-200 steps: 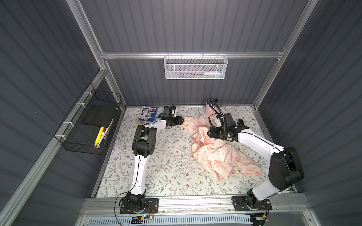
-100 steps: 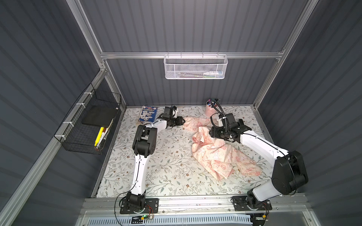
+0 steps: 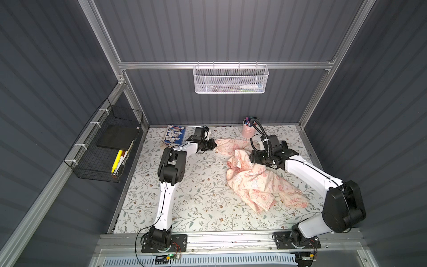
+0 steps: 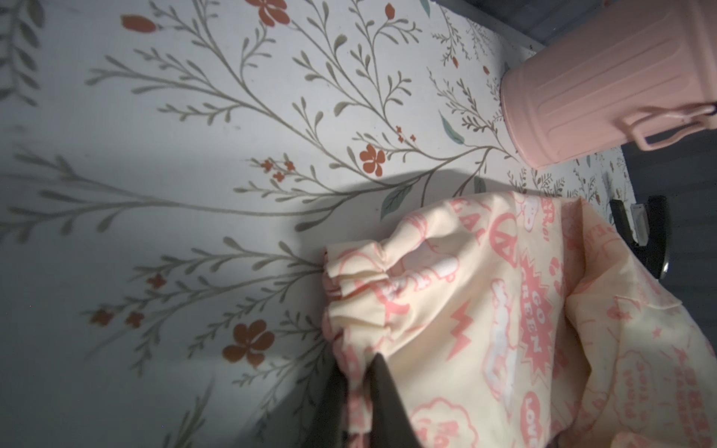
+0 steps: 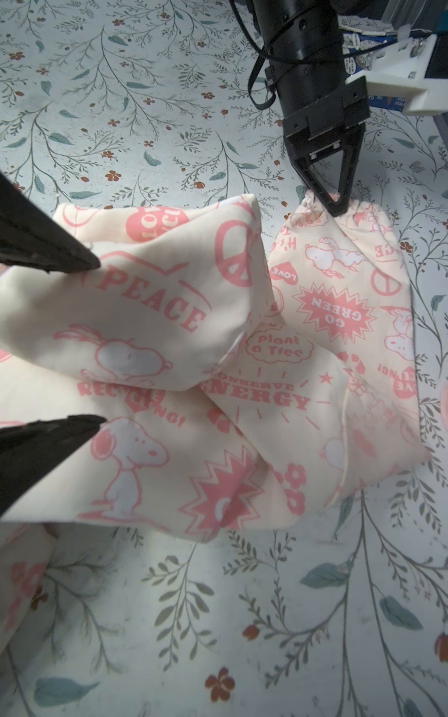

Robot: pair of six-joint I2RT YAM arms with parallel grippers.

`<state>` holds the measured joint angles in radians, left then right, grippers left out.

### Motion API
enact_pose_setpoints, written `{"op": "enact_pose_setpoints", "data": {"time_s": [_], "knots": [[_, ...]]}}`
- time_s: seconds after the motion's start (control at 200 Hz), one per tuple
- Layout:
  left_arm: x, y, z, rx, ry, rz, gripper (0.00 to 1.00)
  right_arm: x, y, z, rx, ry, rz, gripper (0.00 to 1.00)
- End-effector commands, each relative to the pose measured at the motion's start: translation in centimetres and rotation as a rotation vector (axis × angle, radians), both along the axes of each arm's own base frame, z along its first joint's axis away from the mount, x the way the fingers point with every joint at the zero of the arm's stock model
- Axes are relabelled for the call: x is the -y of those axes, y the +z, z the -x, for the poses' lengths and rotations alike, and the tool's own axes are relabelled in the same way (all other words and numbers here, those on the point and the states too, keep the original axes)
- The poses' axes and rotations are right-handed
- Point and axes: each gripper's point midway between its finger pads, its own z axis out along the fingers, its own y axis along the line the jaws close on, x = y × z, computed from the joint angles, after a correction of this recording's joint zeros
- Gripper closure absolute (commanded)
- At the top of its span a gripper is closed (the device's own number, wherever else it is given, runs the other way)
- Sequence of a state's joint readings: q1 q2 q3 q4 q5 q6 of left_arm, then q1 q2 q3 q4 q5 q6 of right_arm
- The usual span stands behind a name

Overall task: Unzip the jacket
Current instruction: Flatten out the jacket at the center of the board.

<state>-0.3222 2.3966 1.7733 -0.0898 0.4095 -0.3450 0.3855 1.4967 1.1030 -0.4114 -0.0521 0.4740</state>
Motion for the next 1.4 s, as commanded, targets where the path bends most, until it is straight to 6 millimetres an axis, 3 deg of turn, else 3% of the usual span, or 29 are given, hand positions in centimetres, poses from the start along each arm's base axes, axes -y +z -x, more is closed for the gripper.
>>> {"op": "enact_pose_setpoints", "data": {"time_s": [0.0, 0.08, 0.18, 0.34, 0.435, 0.565, 0.6, 0.79, 1.016, 1.241, 1.396], "knots": [[0.1, 0.7, 0.3, -0.007, 0.001, -0.027, 1.0, 1.1, 0.4, 0.4, 0.003, -0.047, 0.007, 0.4], [-0.1, 3.1, 0.2, 0.026, 0.009, -0.031, 1.0, 1.2, 0.8, 0.8, 0.003, -0.05, 0.005, 0.4], [-2.1, 6.9, -0.2, 0.092, 0.1, -0.06, 1.0, 1.6, 1.3, 2.1, -0.013, -0.042, 0.006, 0.39], [-7.7, 12.3, 0.6, 0.167, 0.275, -0.061, 1.0, 2.4, 1.8, 4.7, -0.064, -0.057, 0.017, 0.39], [-11.8, 13.7, 1.8, 0.177, 0.385, -0.061, 1.0, 2.9, 1.8, 6.2, -0.094, -0.058, 0.048, 0.39], [-15.8, 16.7, 3.4, 0.23, 0.506, -0.075, 1.0, 1.0, 2.2, 8.0, -0.087, 0.072, 0.084, 0.38], [-16.6, 15.8, 4.4, 0.211, 0.528, -0.097, 1.0, 0.1, 2.2, 8.5, -0.078, 0.115, 0.094, 0.38], [-18.7, 16.9, 5.7, 0.233, 0.583, -0.076, 1.0, -5.5, 1.9, 11.9, 0.012, 0.347, 0.122, 0.38], [-17.3, 16.0, 5.4, 0.221, 0.491, -0.017, 1.0, -9.4, -0.9, 14.5, 0.141, 0.55, 0.245, 0.37], [-16.6, 15.2, 5.1, 0.205, 0.457, 0.001, 1.0, -12.2, -3.3, 14.3, 0.12, 0.614, 0.238, 0.33], [-16.4, 15.1, 5.1, 0.201, 0.447, 0.004, 1.0, -13.4, -5.5, 13.3, 0.081, 0.559, 0.216, 0.32]]}}
